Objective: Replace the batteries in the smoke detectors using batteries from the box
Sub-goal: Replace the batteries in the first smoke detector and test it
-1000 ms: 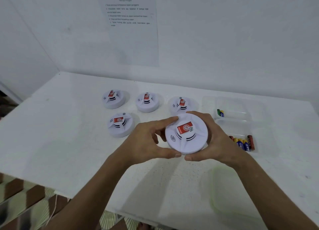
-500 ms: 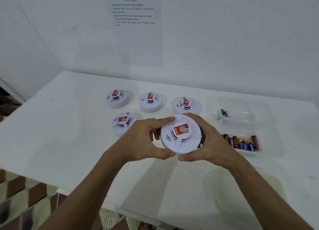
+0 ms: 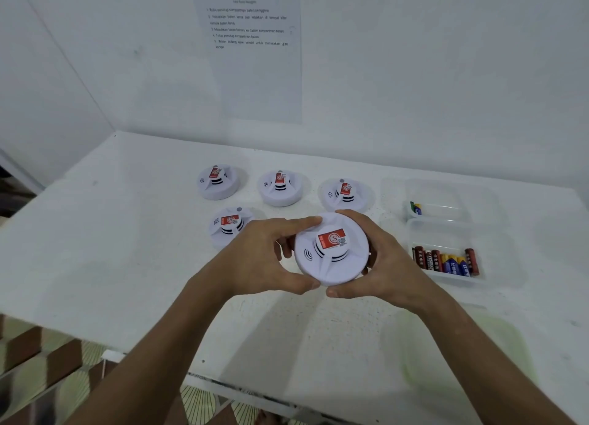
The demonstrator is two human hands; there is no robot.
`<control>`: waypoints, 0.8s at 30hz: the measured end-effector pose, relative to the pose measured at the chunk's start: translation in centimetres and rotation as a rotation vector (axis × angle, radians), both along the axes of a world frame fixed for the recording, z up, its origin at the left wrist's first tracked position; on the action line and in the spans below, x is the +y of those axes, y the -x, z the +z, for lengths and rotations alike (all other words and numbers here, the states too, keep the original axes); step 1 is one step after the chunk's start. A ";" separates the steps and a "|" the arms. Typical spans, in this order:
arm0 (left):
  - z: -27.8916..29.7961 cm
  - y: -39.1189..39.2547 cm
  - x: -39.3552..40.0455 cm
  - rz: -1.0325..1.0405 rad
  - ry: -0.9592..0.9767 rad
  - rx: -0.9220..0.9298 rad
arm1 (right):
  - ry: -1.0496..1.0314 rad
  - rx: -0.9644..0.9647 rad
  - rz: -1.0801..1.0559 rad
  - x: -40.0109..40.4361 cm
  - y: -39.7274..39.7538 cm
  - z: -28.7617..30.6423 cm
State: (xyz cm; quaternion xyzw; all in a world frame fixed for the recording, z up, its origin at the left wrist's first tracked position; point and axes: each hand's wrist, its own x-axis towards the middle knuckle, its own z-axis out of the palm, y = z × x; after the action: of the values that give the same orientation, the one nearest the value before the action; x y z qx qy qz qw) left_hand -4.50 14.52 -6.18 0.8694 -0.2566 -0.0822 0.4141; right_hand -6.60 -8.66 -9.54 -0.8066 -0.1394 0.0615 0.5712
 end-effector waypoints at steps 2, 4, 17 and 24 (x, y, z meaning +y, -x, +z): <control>0.2 0.0 0.1 0.001 0.000 -0.002 | -0.002 -0.007 -0.001 0.2 0.1 0.2; 0.4 0.0 0.3 -0.002 -0.008 -0.010 | -0.003 -0.012 0.006 0.3 0.1 0.3; -0.1 -0.6 1.3 -0.037 0.014 0.009 | -0.036 -0.022 -0.041 1.7 0.1 -0.1; -0.7 -1.4 2.0 -0.089 0.001 0.026 | -0.057 0.006 -0.054 2.5 0.7 -0.2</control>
State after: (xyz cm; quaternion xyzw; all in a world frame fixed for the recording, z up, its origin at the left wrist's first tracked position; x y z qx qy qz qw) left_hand -3.12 16.56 -6.83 0.8558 -0.2898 -0.1119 0.4136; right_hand -7.35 -6.15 -9.72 -0.7931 -0.1174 0.0444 0.5960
